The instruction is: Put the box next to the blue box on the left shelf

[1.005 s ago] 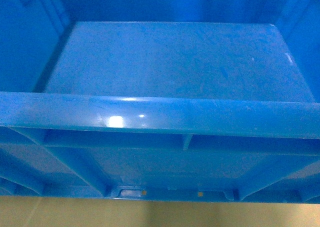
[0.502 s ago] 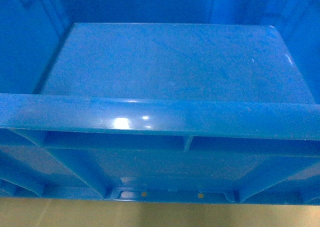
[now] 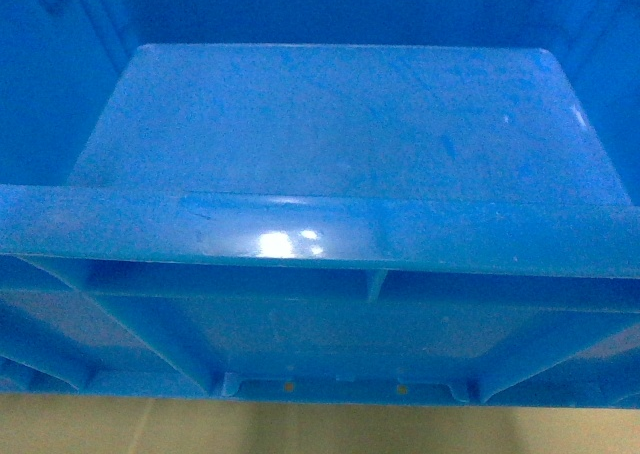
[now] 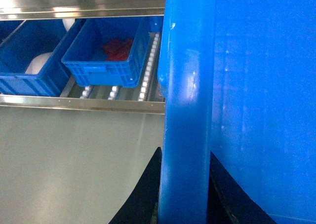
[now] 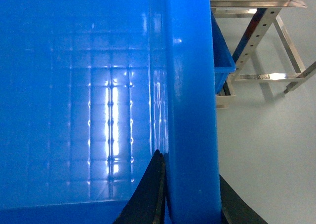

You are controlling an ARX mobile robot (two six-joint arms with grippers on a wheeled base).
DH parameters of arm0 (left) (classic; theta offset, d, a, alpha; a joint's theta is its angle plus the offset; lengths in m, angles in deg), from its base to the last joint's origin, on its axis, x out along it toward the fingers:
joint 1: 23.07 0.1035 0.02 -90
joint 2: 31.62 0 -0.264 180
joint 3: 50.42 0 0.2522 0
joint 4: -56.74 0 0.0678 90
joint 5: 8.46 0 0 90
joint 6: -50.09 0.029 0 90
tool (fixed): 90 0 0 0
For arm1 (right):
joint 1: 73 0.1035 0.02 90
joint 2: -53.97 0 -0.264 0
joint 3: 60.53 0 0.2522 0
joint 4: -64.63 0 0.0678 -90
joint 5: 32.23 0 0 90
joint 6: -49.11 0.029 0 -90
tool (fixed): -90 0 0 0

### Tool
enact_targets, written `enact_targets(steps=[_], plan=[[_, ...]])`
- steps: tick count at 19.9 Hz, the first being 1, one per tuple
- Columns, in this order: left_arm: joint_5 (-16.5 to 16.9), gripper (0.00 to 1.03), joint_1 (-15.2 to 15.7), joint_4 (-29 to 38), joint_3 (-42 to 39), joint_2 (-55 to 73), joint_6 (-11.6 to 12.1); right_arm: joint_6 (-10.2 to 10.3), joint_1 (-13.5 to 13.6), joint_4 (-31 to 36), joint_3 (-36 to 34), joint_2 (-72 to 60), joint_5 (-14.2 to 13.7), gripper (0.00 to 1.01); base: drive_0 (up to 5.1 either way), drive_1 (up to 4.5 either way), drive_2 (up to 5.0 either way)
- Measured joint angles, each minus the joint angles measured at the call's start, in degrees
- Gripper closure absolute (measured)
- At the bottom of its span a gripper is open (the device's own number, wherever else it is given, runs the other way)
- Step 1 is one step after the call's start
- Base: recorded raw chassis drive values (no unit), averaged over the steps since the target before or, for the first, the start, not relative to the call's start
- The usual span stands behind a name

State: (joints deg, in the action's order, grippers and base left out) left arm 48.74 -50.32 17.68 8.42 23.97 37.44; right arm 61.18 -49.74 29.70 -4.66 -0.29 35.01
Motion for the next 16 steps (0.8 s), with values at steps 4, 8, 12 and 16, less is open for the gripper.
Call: enact_targets(steps=[4,8,12,16], plan=[[-0.02,0.90,0.00,-0.13,0.00,0.04,0.00,0.02,0.00,-0.11,-0.02,0.00,-0.04,0.90,-4.9,2.52,2.5],[-0.17,0.90,0.04,-0.42,0.00,-0.13,0.02,0.04,0.09,0.15,-0.02,-0.07,0.07,0.90,-1.2,0.62,0.6],[-0.13,0.90,0.04,-0.28,0.00,-0.09,0.04,0.07,0.24,-0.07,-0.02,-0.11,-0.11,0.90,0.0,0.00,0.0],[-0.11,0.90,0.04,-0.26,0.00,-0.09,0.04,0.07,0.24,-0.02,-0.02,-0.11,-0.15,0.90,0.0,0.00,0.0]])
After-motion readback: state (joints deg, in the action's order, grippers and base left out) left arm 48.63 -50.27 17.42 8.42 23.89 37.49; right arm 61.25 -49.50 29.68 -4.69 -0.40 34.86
